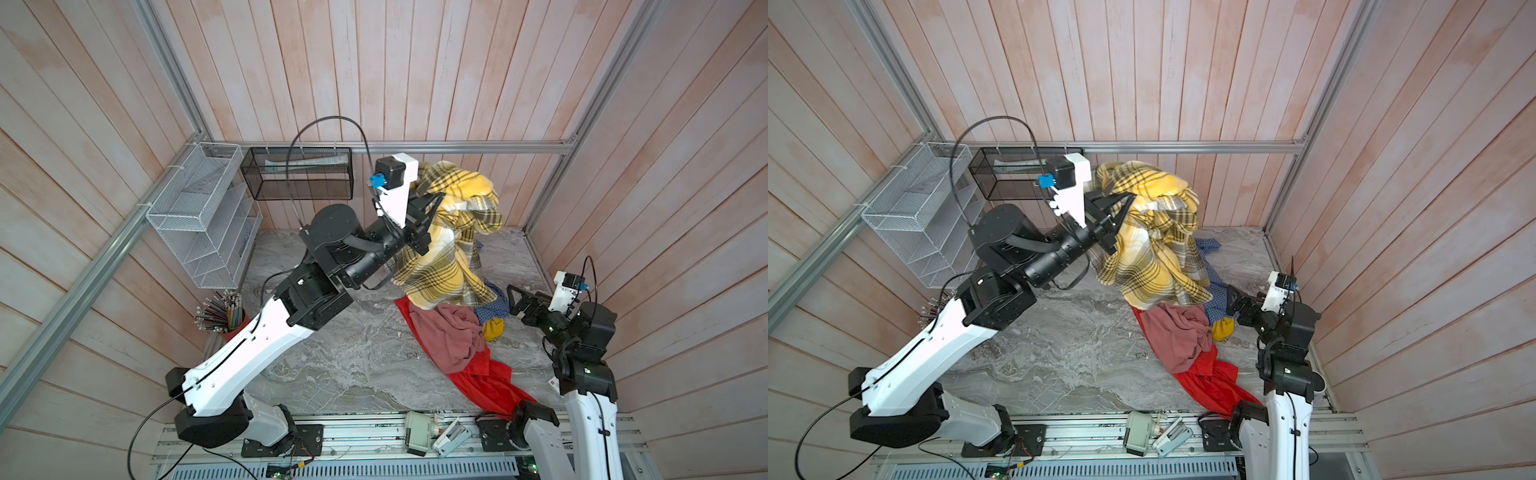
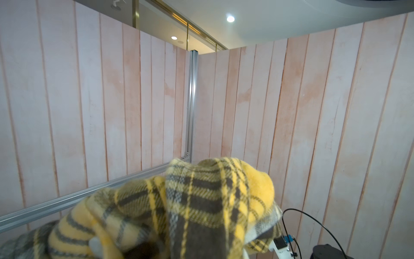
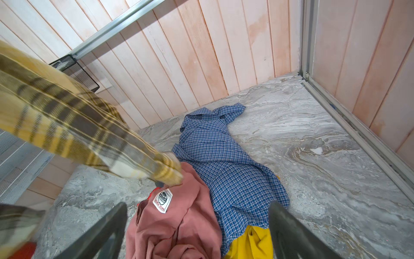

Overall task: Pick out a specific cloth from the pile
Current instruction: 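Carry the plaid cloth with the left gripper toward the pen cup side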

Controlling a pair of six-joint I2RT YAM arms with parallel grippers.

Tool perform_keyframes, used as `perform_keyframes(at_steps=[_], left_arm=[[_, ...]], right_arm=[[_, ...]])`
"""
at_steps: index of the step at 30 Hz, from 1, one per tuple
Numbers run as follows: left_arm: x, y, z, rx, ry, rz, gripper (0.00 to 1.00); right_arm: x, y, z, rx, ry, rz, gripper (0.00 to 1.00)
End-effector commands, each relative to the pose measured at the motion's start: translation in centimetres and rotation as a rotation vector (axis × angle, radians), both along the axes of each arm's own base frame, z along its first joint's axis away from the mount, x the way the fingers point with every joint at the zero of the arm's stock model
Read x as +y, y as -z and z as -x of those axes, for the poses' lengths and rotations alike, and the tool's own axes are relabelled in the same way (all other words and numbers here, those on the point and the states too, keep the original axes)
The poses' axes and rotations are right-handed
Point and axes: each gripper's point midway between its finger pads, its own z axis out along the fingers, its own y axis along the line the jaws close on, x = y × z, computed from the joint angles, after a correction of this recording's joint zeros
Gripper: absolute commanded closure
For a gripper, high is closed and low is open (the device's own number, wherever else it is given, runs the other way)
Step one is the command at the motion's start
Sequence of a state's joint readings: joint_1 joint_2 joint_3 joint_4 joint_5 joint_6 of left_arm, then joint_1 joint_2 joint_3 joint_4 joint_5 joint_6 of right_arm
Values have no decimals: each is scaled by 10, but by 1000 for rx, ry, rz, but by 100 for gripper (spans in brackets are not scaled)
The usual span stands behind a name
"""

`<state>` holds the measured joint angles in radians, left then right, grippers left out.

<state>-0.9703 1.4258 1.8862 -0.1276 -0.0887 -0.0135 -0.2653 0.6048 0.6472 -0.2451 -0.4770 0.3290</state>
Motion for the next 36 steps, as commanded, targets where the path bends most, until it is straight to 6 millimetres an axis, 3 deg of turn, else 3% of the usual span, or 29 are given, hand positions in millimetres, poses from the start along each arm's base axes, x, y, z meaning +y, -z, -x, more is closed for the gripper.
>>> perform_keyframes(at_steps=[1, 7, 14, 17, 26, 36], left_arm=[[39, -22, -3, -60, -127, 61, 100], [95, 0, -33, 19, -341, 43, 100], [152, 54, -68, 164, -499, -4, 100], [168, 78, -82, 239, -539, -17, 100], [209, 127, -116, 419, -594, -42, 100], [243, 221, -158, 595, -693, -141, 100]], right_arm=[[8, -8, 0, -45, -53, -15, 2], [11, -6, 0, -34, -68, -27, 2], [16, -1, -1, -17, -91, -70, 5], [16, -2, -1, -17, -95, -77, 6], [16, 0, -3, -4, -95, -94, 6], [16, 1, -4, 1, -93, -93, 7]])
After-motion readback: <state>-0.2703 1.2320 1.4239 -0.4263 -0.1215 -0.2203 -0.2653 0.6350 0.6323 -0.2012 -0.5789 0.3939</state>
